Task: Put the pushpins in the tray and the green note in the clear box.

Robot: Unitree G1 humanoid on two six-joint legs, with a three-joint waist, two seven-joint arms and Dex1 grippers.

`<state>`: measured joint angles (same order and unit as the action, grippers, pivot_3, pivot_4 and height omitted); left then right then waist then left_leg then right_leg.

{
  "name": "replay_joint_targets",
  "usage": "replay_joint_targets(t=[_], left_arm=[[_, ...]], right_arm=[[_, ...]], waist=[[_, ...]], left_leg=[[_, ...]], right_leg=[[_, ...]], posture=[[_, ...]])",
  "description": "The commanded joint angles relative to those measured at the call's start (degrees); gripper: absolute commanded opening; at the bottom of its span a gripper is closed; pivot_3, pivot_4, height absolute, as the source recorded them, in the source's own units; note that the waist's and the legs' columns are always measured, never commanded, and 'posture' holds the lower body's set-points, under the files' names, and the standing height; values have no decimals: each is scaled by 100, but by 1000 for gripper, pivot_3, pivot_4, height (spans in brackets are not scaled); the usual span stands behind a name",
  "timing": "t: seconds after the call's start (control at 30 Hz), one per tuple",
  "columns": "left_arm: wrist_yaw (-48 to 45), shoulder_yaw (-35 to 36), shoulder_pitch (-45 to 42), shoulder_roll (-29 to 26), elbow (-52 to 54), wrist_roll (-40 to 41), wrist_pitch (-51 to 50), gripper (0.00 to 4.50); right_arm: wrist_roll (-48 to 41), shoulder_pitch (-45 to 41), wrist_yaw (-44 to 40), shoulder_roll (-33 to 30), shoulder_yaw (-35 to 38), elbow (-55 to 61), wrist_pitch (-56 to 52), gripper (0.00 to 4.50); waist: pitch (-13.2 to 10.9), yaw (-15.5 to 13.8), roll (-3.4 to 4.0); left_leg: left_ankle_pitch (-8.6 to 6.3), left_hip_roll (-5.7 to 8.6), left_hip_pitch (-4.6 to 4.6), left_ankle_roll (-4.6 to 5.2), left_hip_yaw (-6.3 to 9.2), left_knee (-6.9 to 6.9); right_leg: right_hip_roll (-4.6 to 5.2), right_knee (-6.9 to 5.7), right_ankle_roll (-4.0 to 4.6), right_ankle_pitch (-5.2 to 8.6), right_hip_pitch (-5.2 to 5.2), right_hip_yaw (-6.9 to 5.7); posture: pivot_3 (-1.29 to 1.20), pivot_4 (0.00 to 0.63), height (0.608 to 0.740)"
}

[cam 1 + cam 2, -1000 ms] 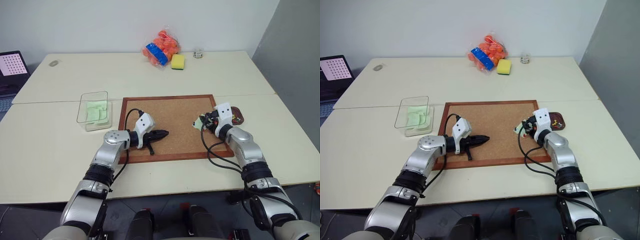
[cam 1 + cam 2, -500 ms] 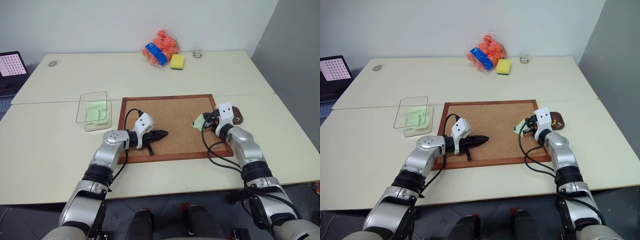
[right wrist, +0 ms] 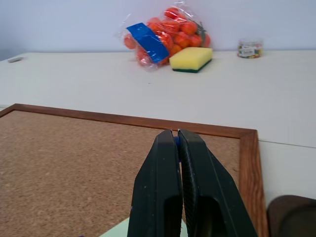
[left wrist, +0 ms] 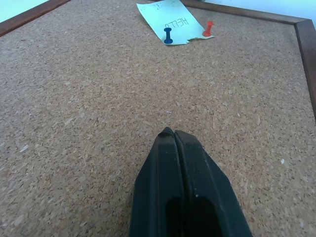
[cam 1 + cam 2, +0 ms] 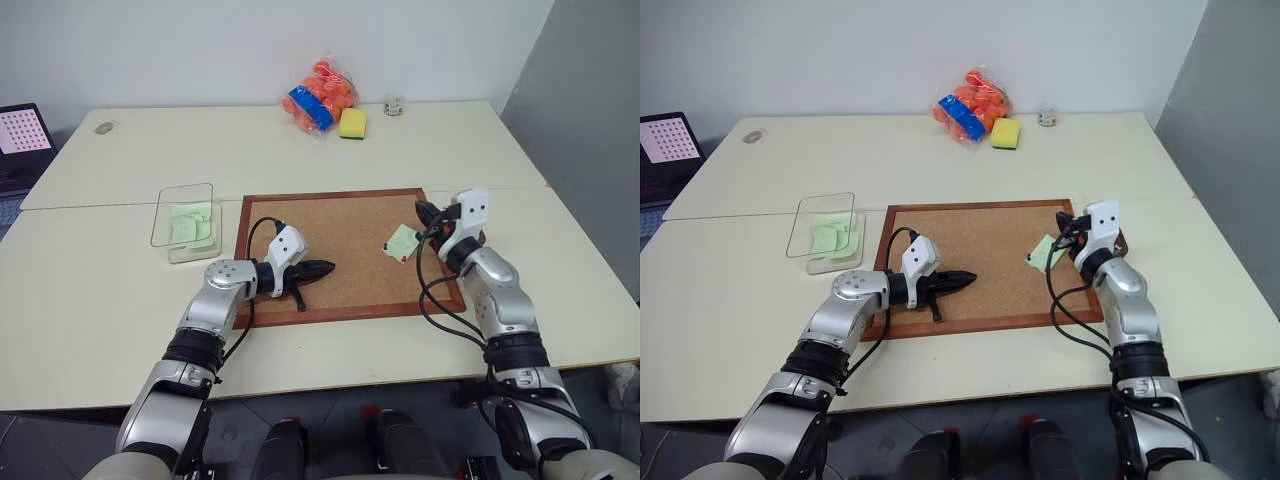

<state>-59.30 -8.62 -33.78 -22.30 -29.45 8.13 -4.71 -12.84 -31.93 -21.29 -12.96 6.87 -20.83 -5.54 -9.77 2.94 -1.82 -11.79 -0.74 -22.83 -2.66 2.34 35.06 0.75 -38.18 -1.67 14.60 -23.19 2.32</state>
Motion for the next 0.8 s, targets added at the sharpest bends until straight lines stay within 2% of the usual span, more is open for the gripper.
replay_joint_targets(t=[0.03, 0.4, 0.47, 0.5, 0.63, 0.7, 0.8], left_arm=[[36, -74, 32, -55, -151, -169, -25, 0], [92, -69, -75, -26, -363, -248, 157, 0], [91, -69, -89, -27, -391, -248, 183, 0], [95, -73, -89, -23, -391, -249, 189, 0], [135, -50, -83, -26, -401, -241, 224, 0], [132, -54, -54, -31, -373, -238, 221, 0], [128, -68, -28, -40, -363, -253, 244, 0]], right_arm=[[241, -15, 1018, -204, 537, 42, 22, 73], [113, 126, 1078, -222, 600, -8, -524, 73], [92, 105, 1084, -195, 614, -32, -573, 500], [80, 101, 1086, -194, 624, -39, -584, 528], [44, 32, 1109, -217, 676, -96, -590, 1621], [36, 25, 1116, -256, 682, -114, -578, 1931], [35, 11, 1127, -293, 676, -143, -559, 2715]], waist=[[0, -9, 0], [0, -7, 0], [0, -7, 1], [0, -7, 1], [0, -7, 1], [0, -6, 1], [0, -6, 1]], left_leg=[[0, 1, -1, 0, 0, 0], [0, 2, 1, 1, -2, 1], [0, 2, 2, 1, -2, 1], [1, 2, 2, 1, -2, 1], [1, 2, 3, 1, -2, 1], [1, 1, 3, 1, -2, 1], [1, 2, 3, 1, -1, 1]], right_leg=[[1, 0, 1, -1, 0, 0], [0, -1, -5, 1, 0, 3], [0, -1, -7, 1, 1, 3], [0, -2, -7, 1, 1, 3], [0, -3, -8, 2, 1, 2], [0, -3, -9, 1, 1, 2], [0, -3, -10, 2, 1, 2]], posture=[[0, 150, 740], [0, 150, 740], [0, 150, 740], [0, 150, 740], [0, 150, 740], [0, 150, 740], [0, 150, 740]])
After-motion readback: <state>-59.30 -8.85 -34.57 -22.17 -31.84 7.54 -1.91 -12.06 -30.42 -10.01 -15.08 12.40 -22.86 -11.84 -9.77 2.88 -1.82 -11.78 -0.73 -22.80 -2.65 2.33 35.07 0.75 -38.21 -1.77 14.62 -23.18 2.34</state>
